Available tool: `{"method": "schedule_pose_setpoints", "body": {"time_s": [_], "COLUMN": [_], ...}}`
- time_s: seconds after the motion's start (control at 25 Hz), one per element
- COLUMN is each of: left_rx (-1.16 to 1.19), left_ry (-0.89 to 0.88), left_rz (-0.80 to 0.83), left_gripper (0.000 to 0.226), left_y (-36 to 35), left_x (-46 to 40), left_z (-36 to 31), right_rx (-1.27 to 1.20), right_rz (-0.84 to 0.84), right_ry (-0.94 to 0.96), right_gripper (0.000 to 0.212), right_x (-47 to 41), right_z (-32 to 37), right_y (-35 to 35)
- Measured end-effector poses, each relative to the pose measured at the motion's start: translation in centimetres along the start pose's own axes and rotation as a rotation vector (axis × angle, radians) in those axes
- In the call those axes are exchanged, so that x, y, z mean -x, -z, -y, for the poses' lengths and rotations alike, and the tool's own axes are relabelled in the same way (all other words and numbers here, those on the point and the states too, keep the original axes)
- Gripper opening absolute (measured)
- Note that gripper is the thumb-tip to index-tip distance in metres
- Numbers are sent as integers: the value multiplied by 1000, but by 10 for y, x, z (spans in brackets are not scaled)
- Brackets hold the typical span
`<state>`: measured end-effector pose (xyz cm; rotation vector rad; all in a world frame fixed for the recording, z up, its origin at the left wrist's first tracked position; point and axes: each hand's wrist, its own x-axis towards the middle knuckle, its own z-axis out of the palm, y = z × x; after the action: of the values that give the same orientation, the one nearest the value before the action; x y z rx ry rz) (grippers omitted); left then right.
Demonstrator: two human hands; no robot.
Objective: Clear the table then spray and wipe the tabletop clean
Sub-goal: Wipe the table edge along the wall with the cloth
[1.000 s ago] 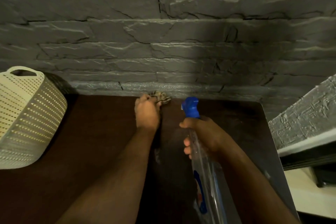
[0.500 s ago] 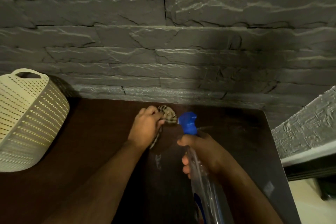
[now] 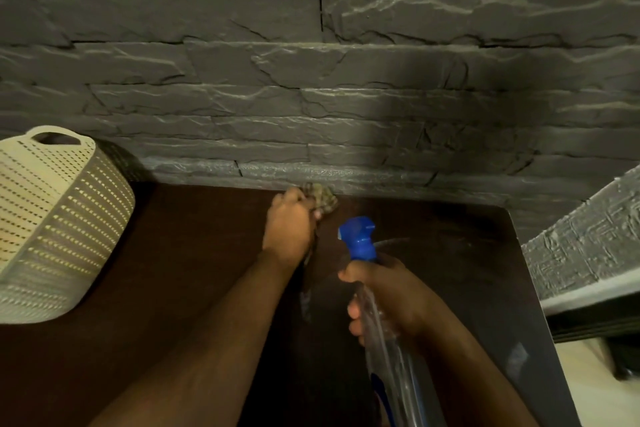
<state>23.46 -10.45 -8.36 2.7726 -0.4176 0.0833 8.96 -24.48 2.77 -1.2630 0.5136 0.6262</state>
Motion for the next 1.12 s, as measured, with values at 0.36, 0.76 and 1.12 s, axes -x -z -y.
{"method": "schedule_pose_setpoints", "body": {"time_s": [0.36, 0.76, 1.12], "left_rx": [149, 96, 140], "left_ry": [-96, -327, -236], "left_rz": [-48, 28, -5], "left_gripper": [18, 25, 20], "left_y": [-10, -25, -4], "left_x": [3, 6, 1], "left_z": [-14, -50, 31], "right_rx": [29, -50, -4], "right_rz": [-91, -67, 1], "right_ry": [14, 23, -25], "right_gripper": [25, 29, 15], "right_x": [8, 16, 25], "right_z": [-10, -29, -29], "right_y": [22, 35, 24]}}
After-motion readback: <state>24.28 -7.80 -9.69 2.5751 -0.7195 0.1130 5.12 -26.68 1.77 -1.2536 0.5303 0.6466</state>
